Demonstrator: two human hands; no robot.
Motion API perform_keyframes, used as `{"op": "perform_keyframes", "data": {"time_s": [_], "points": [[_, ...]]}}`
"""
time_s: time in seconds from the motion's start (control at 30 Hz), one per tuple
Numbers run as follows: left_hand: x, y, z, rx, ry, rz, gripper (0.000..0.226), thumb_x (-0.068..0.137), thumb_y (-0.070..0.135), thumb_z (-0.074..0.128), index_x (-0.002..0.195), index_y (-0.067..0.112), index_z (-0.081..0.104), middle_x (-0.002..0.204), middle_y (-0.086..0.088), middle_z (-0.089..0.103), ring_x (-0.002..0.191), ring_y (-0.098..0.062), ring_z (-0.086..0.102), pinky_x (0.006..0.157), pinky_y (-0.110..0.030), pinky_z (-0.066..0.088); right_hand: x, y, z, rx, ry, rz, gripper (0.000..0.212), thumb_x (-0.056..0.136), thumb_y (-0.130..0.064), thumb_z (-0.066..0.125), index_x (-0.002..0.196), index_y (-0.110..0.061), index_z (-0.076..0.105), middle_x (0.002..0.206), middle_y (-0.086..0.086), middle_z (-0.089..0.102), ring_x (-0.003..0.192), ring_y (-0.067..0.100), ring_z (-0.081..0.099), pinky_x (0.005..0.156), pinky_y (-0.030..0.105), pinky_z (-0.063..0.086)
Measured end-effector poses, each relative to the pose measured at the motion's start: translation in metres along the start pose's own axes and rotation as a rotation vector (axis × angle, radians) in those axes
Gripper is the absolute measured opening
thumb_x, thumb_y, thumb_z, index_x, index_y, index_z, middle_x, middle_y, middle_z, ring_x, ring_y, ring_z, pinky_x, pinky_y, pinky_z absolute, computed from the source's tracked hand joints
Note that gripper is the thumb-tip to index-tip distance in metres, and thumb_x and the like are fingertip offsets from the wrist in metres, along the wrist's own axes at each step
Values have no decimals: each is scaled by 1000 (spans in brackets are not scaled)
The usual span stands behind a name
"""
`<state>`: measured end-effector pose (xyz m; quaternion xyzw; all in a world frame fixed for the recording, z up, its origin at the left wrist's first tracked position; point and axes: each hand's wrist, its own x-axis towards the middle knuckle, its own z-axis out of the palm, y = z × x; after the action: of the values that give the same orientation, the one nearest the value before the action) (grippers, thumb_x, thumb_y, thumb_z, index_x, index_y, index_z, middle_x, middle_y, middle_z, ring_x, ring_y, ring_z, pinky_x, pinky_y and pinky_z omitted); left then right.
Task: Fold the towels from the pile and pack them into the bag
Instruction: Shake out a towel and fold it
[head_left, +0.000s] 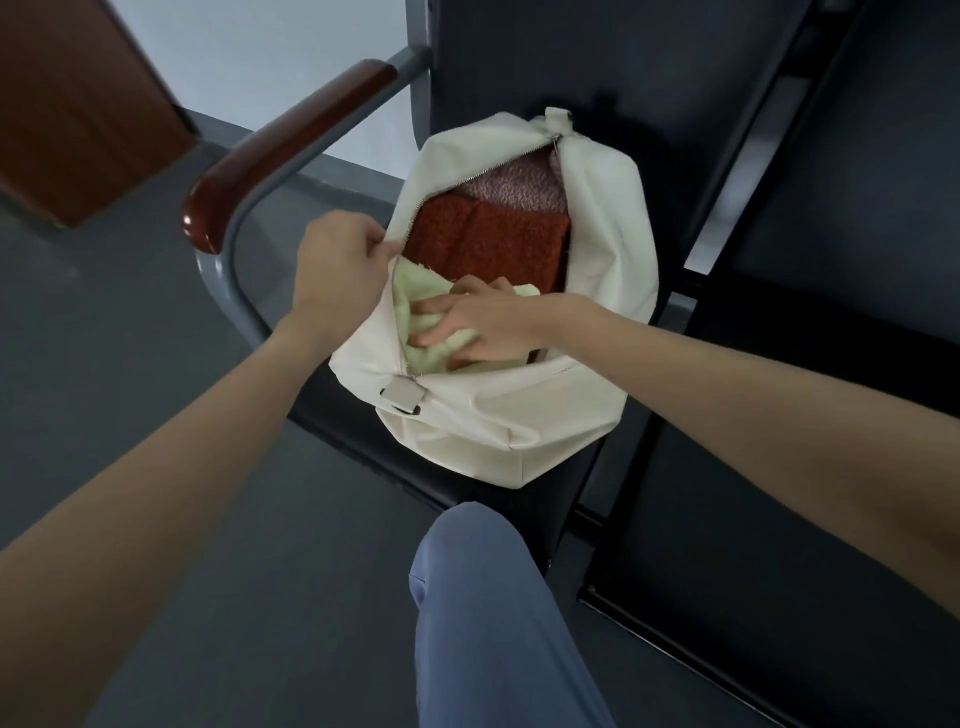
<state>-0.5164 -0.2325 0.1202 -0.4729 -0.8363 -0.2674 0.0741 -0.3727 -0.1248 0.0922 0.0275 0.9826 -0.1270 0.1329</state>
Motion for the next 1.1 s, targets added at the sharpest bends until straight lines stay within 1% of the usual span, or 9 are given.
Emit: {"op": "perform_keyframes", "data": {"time_s": [0.07, 0.17, 0.27, 0.33, 0.43, 0.6, 0.73, 0.9, 1.1], "points": [[-5, 3, 1, 42, -21, 3, 33, 94, 23, 56, 76, -4, 64, 72, -20, 62, 75, -37, 55, 69, -44, 43, -1, -3, 4, -1, -8, 4, 44, 96, -34, 51, 137, -45, 43, 158, -14, 14, 139, 30, 17, 106, 58, 22], [-11, 10, 1, 74, -69, -38, 31, 100, 22, 45, 102, -1, 65, 100, -22, 65, 97, -39, 56, 82, -43, 40, -3, -2, 3, -10, -52, 38, 45, 100, -33, 42, 144, -42, 34, 161, -11, 5, 146, 28, 9, 114, 55, 13], [-18, 23, -5, 83, -111, -66, 31, 99, 14, 40, 119, 0, 58, 117, -23, 59, 110, -39, 52, 90, -42, 38, -15, -2, -8, 14, -58, 52, 44, 103, -29, 33, 147, -35, 32, 161, 0, 9, 147, 24, 14, 116, 47, 18], [-25, 34, -12, 87, -108, -102, 32, 96, 10, 41, 122, 1, 56, 120, -23, 55, 110, -39, 51, 88, -42, 39, -36, 0, -13, 86, 36, 116, 43, 103, -28, 34, 146, -32, 36, 159, 2, 17, 146, 19, 18, 116, 44, 21], [-38, 58, -17, 73, -126, -96, 39, 92, 10, 46, 131, 3, 52, 124, -23, 52, 115, -39, 49, 92, -44, 39, -92, 8, -15, 145, 214, 214, 46, 102, -30, 40, 148, -27, 33, 158, 2, 22, 145, 18, 19, 117, 39, 21], [-58, 130, -6, 54, -278, 147, 47, 92, 15, 53, 137, 2, 45, 127, -25, 50, 119, -41, 46, 100, -46, 35, -217, 26, -3, 68, 280, 444, 55, 101, -32, 43, 151, -20, 25, 157, 12, 22, 145, 26, 18, 116, 39, 21], [-73, 209, 13, 50, -365, 338, 54, 92, 18, 55, 142, 7, 39, 130, -23, 47, 119, -41, 44, 99, -49, 39, -332, 38, 25, 80, 238, 695, 61, 100, -32, 46, 152, -18, 20, 158, 15, 16, 146, 28, 13, 116, 38, 18], [-97, 319, 50, -3, -444, 560, 56, 94, 22, 55, 144, 9, 36, 131, -20, 47, 121, -38, 44, 98, -45, 40, -482, 45, 78, 130, 183, 1010, 65, 98, -32, 50, 153, -17, 18, 157, 18, 16, 146, 31, 13, 115, 41, 20], [-150, 456, 99, -75, -625, 757, 60, 96, 26, 54, 149, 13, 28, 140, -16, 40, 128, -31, 40, 103, -43, 41, -620, 39, 152, 181, 166, 1325, 65, 93, -32, 55, 148, -14, 26, 148, 19, 30, 137, 35, 29, 110, 39, 29]]}}
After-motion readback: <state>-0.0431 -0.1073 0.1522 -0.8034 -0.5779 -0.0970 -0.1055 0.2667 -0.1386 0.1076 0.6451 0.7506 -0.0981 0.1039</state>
